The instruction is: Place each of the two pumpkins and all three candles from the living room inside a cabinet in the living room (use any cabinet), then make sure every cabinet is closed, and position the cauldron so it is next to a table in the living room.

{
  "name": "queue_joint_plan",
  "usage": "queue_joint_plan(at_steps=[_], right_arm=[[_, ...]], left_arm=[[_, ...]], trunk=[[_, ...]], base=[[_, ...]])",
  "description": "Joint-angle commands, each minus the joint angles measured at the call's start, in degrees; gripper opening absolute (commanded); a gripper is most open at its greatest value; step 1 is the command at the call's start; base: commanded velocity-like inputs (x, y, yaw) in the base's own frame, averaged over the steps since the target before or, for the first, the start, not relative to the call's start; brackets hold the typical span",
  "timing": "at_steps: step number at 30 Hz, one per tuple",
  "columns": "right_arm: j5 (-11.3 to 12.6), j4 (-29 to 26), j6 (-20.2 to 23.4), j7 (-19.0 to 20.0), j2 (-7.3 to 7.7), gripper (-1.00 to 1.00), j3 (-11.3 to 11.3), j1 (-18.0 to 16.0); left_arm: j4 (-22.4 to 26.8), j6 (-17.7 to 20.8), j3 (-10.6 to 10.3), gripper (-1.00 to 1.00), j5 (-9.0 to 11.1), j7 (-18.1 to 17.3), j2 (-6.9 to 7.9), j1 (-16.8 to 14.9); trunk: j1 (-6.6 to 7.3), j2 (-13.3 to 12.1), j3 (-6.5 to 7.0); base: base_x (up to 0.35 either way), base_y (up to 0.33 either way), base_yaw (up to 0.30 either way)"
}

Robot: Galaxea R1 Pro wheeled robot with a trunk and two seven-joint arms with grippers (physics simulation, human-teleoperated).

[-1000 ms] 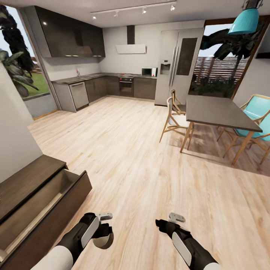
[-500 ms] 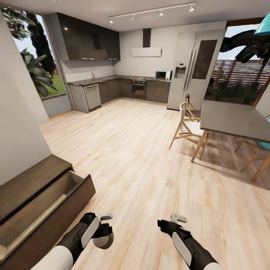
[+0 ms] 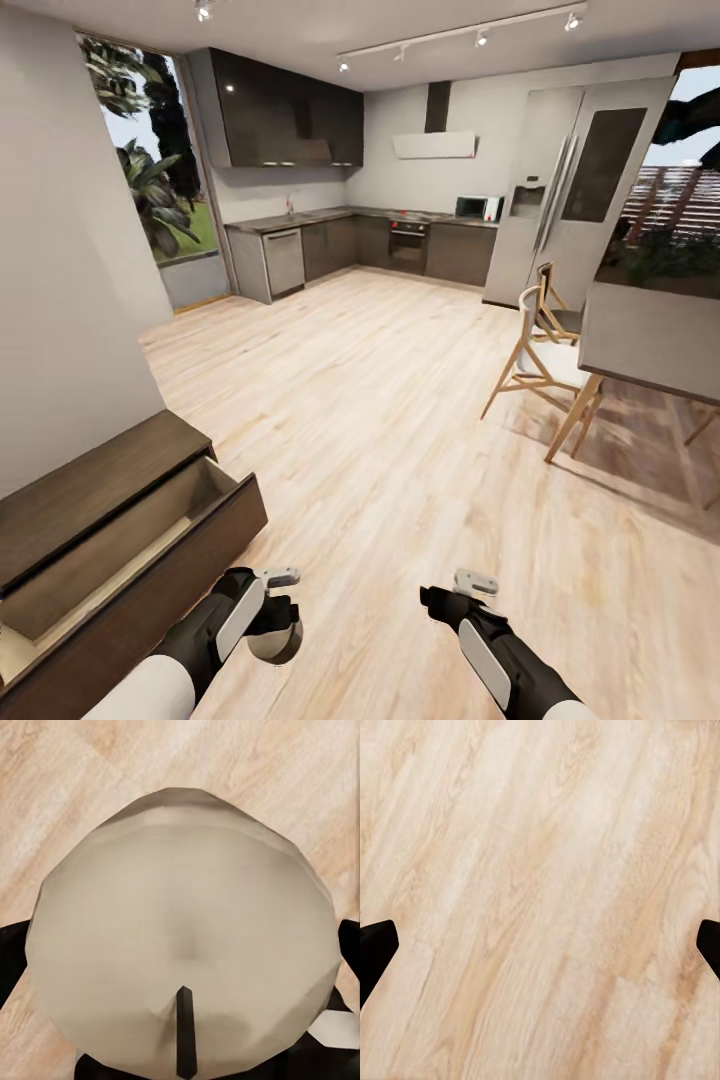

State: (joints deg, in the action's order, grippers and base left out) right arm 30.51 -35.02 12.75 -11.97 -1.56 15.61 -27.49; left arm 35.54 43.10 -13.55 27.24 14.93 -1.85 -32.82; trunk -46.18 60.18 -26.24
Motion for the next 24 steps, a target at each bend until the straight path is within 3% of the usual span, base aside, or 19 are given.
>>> queue_joint_plan(at_steps=[1,14,24], right_arm=[[0.52,-0.13,0.17,-0.51,0.06,1.00,0.32,-0.02],[0.51,-0.13,0.21,-0.51,0.06,1.00,0.38,-0.02],[0.51,-0.05,0.18,-0.51,0.06,1.00,0.38,-0.02]], left_arm=[[0.06,0.14,-0.20,-1.00,0.61,0.54,0.03,-0.05],[0.06,0.14,-0.21,-1.00,0.64,0.56,0.00,-0.05],[0.06,0.14,-0.20,-1.00,0.62,0.60,0.00,-0.05]], trunk=[[-0.03,0.04,-0.01],[-0.03,0.04,0.63],[-0.03,0.04,1.08]], base=[[0.253,-0.235,0.245],[0.231,-0.248,0.250],[0.249,-0.113,0.260]])
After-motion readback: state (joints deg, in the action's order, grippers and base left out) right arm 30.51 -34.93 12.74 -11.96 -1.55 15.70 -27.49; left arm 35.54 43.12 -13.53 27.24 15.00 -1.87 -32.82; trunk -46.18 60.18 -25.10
